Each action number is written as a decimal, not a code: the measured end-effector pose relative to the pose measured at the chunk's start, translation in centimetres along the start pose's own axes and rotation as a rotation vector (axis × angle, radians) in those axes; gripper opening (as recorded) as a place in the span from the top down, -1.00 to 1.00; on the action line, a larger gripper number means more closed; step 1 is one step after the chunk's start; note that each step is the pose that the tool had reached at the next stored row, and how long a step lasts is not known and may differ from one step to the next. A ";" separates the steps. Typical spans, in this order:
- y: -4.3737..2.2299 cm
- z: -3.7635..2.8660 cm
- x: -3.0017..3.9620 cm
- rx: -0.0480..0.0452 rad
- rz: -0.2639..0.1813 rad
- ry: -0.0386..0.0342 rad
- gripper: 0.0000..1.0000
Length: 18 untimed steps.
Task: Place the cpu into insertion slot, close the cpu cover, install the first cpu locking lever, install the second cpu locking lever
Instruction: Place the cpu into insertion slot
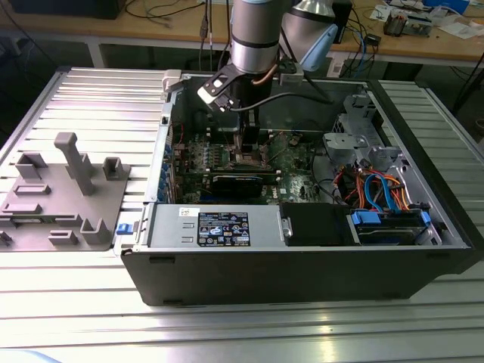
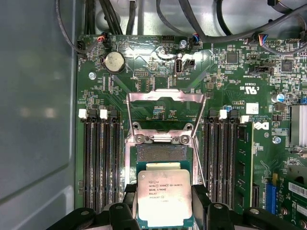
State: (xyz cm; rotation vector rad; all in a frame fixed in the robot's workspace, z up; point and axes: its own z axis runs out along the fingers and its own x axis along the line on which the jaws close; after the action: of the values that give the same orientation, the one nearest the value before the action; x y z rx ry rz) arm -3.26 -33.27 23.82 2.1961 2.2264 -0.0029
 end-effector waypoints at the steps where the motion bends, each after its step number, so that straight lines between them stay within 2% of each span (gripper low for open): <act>1: 0.00 0.03 0.00 0.0000 0.000 0.0000 -0.08; 16: 0.00 0.33 0.00 0.0000 0.000 0.0000 -0.08; 18: 0.00 0.66 0.01 0.0000 0.000 0.0000 -0.08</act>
State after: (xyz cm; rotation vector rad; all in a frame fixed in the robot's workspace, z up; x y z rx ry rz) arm -3.26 -33.27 23.16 2.1961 2.2264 -0.0029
